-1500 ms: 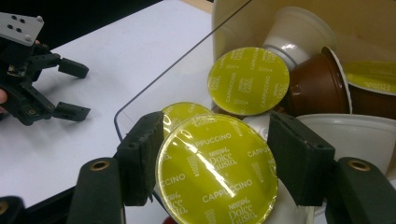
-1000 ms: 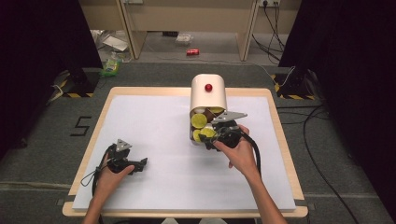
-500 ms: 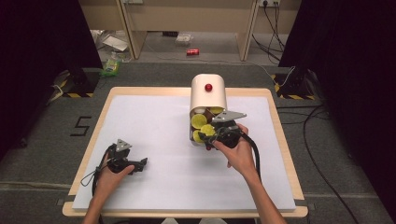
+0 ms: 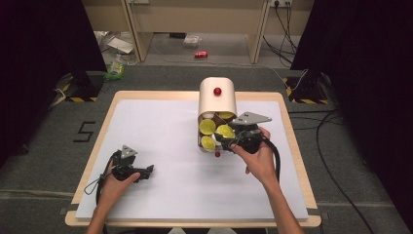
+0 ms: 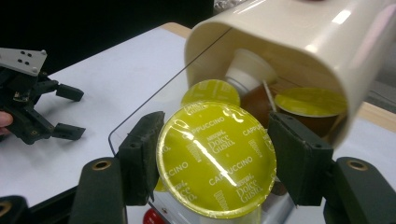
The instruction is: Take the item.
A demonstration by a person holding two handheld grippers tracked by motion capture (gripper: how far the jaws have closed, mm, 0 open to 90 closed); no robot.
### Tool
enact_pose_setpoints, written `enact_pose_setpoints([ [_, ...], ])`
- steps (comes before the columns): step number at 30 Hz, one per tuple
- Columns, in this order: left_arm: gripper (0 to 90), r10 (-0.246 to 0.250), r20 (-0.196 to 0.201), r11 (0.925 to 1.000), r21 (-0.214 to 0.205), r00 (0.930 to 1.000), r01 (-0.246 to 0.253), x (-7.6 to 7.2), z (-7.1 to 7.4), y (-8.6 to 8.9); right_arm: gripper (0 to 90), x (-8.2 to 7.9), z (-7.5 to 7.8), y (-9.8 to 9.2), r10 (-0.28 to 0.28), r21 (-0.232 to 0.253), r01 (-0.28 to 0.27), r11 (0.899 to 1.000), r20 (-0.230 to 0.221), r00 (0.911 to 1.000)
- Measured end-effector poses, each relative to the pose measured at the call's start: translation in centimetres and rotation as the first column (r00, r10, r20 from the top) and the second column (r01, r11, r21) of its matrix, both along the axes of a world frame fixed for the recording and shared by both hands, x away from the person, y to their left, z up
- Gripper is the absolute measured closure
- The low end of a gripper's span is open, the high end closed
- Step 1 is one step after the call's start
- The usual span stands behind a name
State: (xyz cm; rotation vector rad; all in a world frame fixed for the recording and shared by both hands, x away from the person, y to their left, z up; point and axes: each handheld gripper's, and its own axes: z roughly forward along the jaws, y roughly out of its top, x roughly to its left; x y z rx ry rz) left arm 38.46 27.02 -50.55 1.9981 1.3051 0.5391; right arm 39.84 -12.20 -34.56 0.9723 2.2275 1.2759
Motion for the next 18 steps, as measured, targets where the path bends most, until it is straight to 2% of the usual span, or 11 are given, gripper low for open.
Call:
enact_pose_setpoints([
  [7,0.0,0.001,0.0,1.0,0.0,1.0,-0.001,0.0,0.0,0.0,38.9,-0.5,0.7,-1.9,-0.029,0.007,0.029,1.0,0.016,0.9995],
  [18,0.0,0.0,0.001,1.0,0.0,1.0,0.0,0.0,0.0,0.0,38.9,-0.9,1.0,-5.0,-0.085,0.024,0.085,0.996,0.026,0.996],
])
